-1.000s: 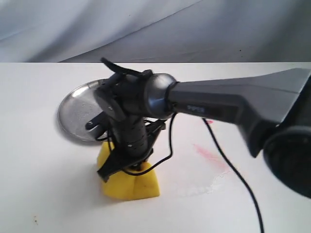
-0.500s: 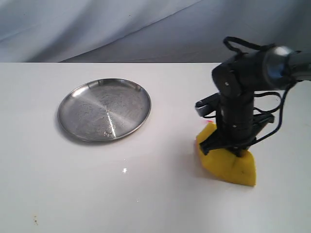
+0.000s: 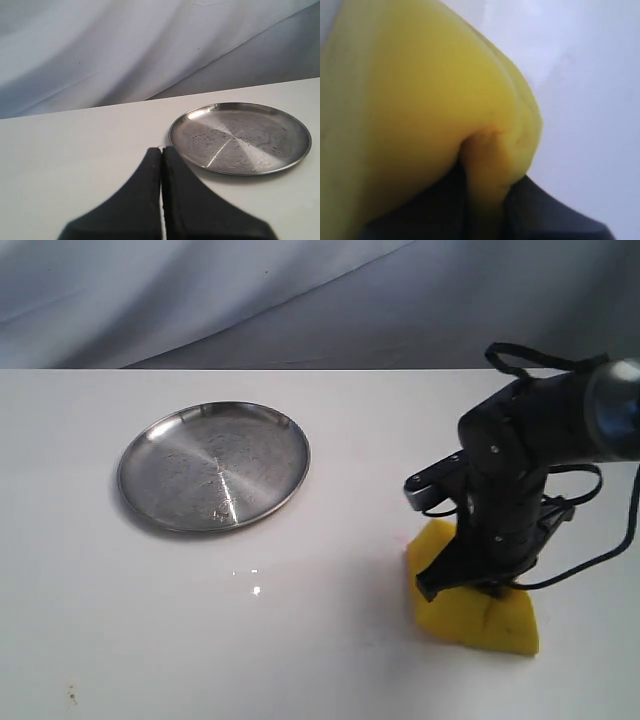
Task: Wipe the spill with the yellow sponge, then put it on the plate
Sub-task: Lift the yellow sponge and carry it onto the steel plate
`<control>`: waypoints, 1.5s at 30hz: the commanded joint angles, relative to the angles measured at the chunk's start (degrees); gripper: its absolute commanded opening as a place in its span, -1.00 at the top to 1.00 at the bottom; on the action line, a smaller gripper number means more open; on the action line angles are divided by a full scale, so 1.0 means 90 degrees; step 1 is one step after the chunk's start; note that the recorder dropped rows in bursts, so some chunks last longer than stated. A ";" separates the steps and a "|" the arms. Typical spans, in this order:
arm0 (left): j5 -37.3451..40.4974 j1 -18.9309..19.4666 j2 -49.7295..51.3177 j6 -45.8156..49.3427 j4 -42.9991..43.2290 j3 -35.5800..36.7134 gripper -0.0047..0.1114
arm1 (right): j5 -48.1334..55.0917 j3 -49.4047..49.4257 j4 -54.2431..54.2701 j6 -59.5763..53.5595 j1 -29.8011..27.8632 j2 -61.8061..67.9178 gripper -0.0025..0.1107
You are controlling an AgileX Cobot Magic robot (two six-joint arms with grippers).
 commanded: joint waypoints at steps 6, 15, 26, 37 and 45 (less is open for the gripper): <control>-0.0038 0.0005 -0.0022 -0.0052 0.0005 -0.0019 0.92 | -0.0542 -0.0747 0.1784 -0.0207 0.1550 0.0134 0.96; -0.0038 0.0005 -0.0022 -0.0052 0.0005 -0.0019 0.92 | -0.0648 -0.2764 0.2696 -0.0767 0.1823 0.0134 0.96; -0.0038 0.0005 -0.0022 -0.0052 0.0005 -0.0019 0.92 | -0.2645 -0.4276 0.2380 -0.0561 0.1694 0.0857 0.96; -0.0038 0.0005 -0.0022 -0.0052 0.0005 -0.0019 0.92 | -0.4216 -0.4347 0.2507 0.0171 0.1160 0.1891 0.95; -0.0038 0.0005 -0.0022 -0.0052 0.0005 -0.0019 0.92 | -0.4189 -0.4347 0.2650 0.0100 0.1024 0.2127 0.24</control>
